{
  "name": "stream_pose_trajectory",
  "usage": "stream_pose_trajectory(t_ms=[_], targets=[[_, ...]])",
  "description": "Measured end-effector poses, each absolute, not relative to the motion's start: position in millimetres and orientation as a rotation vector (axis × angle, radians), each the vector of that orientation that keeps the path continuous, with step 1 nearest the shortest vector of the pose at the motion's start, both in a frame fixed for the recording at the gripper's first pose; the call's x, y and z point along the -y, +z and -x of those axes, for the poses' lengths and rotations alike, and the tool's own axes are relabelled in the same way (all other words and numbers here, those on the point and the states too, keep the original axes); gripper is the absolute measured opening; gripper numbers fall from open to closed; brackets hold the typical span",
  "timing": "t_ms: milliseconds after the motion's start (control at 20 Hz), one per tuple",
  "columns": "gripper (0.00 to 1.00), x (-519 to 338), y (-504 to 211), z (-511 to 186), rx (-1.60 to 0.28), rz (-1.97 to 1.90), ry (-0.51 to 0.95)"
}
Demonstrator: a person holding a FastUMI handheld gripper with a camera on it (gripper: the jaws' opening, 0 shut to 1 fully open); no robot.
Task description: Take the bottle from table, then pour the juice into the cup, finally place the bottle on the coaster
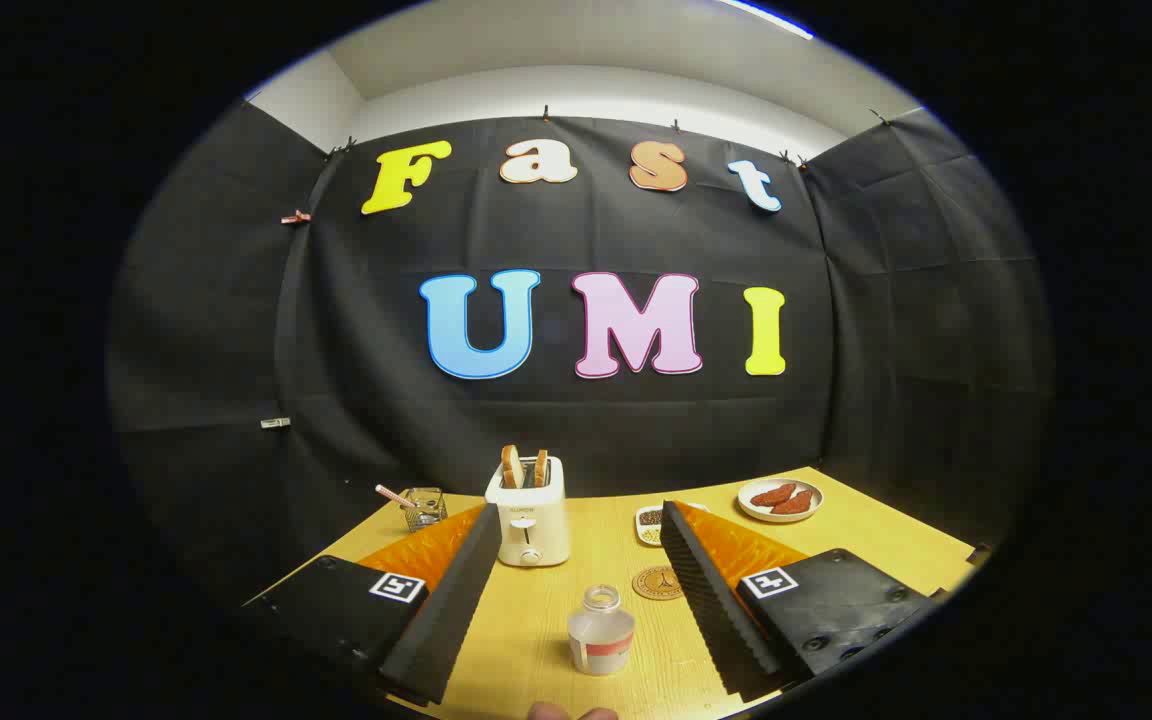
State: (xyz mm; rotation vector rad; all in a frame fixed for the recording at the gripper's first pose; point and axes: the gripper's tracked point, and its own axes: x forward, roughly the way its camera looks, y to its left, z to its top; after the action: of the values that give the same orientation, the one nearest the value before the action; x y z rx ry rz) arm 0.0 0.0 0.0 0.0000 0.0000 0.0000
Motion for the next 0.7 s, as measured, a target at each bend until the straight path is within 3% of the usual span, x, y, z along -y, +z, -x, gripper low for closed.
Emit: stream_pose_trajectory(t_ms=[700], targets=[[0.98,0.1,-5.5,7.8,0.000,-0.008,-0.009]])
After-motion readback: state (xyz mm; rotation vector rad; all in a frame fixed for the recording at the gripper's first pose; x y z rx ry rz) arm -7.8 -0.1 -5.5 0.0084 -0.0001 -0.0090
